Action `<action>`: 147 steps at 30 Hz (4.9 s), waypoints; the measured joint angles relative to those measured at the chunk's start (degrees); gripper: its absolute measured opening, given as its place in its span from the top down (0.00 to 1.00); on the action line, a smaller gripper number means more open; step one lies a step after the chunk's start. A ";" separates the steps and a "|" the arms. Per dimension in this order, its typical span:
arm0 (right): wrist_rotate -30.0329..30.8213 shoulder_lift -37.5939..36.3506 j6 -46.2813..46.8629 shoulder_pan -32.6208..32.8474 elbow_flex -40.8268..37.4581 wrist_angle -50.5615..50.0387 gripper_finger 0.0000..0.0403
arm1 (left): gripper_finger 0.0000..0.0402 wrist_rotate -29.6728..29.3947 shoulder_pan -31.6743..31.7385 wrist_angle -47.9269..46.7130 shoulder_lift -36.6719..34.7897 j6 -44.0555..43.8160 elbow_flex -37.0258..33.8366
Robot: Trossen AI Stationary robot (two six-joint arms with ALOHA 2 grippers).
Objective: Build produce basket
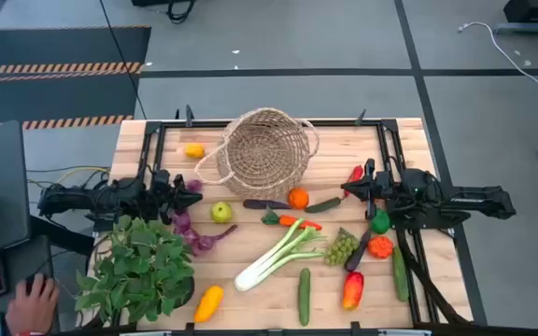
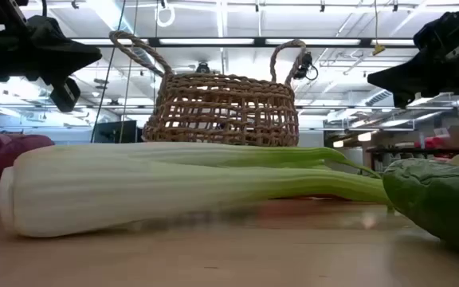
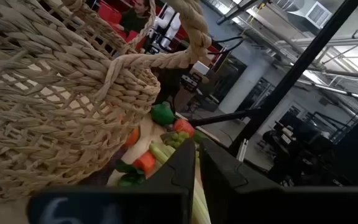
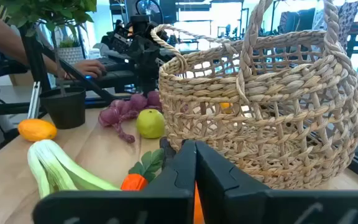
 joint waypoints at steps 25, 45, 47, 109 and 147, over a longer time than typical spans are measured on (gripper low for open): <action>0.00 -0.01 0.01 -0.01 -0.01 -0.01 0.97 | 0.92 0.00 -0.01 0.00 0.02 -0.01 -0.01; 0.02 -0.01 0.00 0.01 -0.01 0.01 0.97 | 0.93 -0.01 -0.02 -0.02 0.01 -0.02 -0.01; 0.01 0.00 0.02 0.01 -0.01 0.00 0.97 | 0.93 -0.02 -0.01 -0.02 0.00 -0.02 0.00; 0.00 0.01 0.00 0.00 -0.02 -0.01 0.97 | 0.93 0.00 0.00 0.00 0.02 -0.02 -0.02; 0.00 -0.01 0.00 0.01 -0.02 0.03 0.97 | 0.91 -1.51 1.88 -4.23 24.86 23.81 33.87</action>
